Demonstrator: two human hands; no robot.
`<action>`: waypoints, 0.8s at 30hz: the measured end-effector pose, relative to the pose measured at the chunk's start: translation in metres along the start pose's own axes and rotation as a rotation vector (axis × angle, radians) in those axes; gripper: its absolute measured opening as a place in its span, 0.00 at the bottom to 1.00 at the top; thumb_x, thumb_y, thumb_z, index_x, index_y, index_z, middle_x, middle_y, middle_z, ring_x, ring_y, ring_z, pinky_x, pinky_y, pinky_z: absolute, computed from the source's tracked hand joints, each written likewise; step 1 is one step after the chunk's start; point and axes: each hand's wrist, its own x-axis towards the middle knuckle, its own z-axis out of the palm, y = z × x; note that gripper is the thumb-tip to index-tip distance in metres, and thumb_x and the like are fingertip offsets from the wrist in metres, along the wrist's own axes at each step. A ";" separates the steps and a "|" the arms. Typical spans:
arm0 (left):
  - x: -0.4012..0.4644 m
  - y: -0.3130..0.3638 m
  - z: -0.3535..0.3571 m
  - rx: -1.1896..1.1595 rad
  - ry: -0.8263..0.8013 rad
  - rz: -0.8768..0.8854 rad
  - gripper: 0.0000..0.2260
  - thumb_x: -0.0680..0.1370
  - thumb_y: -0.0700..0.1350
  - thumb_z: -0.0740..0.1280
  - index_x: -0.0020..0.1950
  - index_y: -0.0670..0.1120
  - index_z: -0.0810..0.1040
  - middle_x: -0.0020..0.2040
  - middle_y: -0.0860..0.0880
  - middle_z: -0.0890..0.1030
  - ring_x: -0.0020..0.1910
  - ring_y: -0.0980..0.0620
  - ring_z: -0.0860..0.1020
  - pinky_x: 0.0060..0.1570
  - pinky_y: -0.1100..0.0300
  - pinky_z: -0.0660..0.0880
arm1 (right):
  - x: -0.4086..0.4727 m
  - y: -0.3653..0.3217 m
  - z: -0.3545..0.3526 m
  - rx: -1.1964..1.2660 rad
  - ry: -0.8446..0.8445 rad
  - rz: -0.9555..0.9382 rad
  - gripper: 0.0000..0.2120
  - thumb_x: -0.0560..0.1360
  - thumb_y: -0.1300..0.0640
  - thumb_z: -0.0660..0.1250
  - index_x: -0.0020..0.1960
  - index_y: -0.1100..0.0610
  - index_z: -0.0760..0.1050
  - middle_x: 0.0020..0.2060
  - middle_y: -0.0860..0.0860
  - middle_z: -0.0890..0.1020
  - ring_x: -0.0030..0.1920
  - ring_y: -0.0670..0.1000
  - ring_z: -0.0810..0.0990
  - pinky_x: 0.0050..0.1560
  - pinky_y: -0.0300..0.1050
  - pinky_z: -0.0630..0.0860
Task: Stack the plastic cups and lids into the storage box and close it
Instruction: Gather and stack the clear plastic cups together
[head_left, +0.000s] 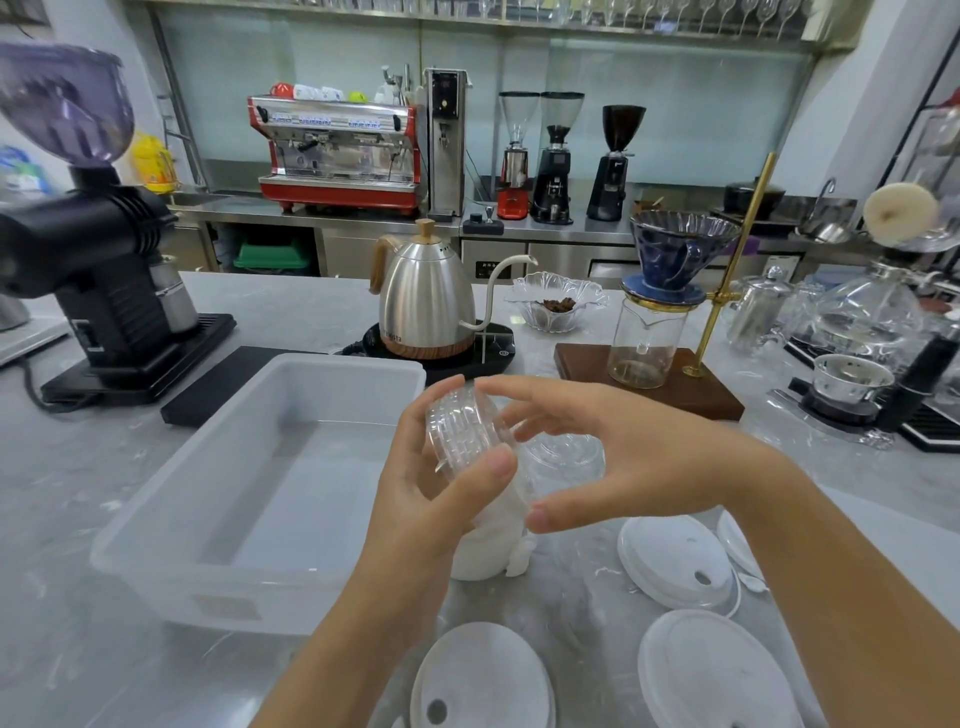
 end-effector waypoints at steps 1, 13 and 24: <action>0.000 0.000 0.000 0.003 -0.004 0.001 0.42 0.64 0.62 0.83 0.74 0.57 0.72 0.68 0.42 0.82 0.68 0.38 0.79 0.68 0.25 0.69 | 0.000 0.000 0.000 -0.002 0.001 -0.003 0.45 0.69 0.41 0.78 0.77 0.32 0.55 0.69 0.36 0.73 0.68 0.36 0.72 0.73 0.45 0.69; 0.001 -0.002 -0.003 0.045 0.003 0.055 0.39 0.59 0.65 0.83 0.68 0.59 0.78 0.64 0.48 0.84 0.66 0.42 0.81 0.66 0.39 0.76 | 0.010 0.014 0.004 0.163 0.015 -0.067 0.40 0.68 0.38 0.74 0.76 0.34 0.60 0.72 0.32 0.68 0.73 0.36 0.67 0.71 0.40 0.69; 0.003 -0.003 -0.003 0.041 0.046 0.018 0.28 0.64 0.53 0.80 0.63 0.63 0.81 0.57 0.50 0.86 0.59 0.44 0.84 0.65 0.34 0.77 | 0.028 0.092 0.038 -0.438 -0.043 0.419 0.39 0.76 0.35 0.65 0.81 0.43 0.54 0.82 0.49 0.52 0.82 0.50 0.51 0.79 0.54 0.42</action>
